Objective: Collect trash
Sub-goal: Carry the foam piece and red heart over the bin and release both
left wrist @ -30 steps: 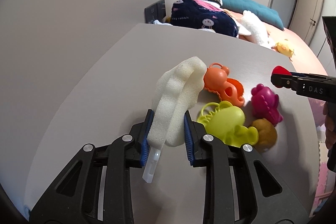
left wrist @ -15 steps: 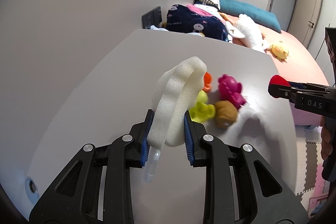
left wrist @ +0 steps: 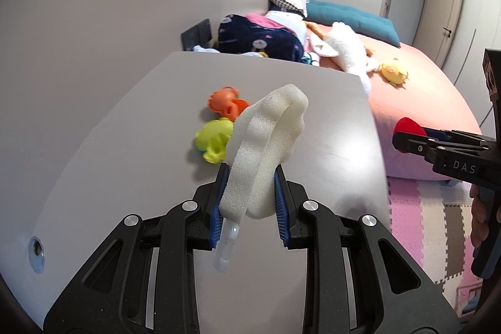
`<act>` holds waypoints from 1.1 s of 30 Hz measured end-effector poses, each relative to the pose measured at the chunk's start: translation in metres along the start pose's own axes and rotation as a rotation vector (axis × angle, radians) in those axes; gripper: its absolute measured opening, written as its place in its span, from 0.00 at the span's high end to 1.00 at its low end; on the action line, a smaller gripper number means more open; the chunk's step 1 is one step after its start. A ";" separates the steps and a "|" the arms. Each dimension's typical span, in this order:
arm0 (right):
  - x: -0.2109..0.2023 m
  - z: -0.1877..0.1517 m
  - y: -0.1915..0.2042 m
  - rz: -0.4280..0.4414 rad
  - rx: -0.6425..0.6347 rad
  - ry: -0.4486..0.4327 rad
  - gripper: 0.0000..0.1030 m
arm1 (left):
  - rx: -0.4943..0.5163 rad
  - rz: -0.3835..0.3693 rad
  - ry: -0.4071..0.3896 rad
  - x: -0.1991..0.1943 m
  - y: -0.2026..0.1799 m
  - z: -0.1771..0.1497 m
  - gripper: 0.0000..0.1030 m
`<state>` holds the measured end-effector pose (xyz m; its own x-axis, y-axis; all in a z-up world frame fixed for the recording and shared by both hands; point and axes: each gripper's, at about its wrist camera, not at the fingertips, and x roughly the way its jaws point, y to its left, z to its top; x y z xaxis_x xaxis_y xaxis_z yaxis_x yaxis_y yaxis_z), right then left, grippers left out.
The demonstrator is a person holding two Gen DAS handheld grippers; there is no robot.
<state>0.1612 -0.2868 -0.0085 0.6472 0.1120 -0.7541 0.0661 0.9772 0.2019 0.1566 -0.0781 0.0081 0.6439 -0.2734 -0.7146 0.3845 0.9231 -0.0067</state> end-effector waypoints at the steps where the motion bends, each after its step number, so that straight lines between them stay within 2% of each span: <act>1: -0.005 -0.003 -0.003 -0.002 0.003 -0.005 0.54 | 0.002 -0.004 0.001 0.000 -0.005 -0.001 0.74; 23: -0.055 -0.039 -0.052 -0.074 0.055 -0.054 0.54 | 0.070 -0.119 0.030 -0.003 -0.094 -0.023 0.74; 33: -0.076 -0.051 -0.085 -0.115 0.116 -0.081 0.54 | 0.142 -0.192 0.046 -0.003 -0.148 -0.029 0.74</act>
<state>0.0672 -0.3690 -0.0003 0.6892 -0.0190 -0.7243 0.2273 0.9549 0.1912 0.0790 -0.2058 -0.0093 0.5207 -0.4243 -0.7408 0.5879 0.8074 -0.0492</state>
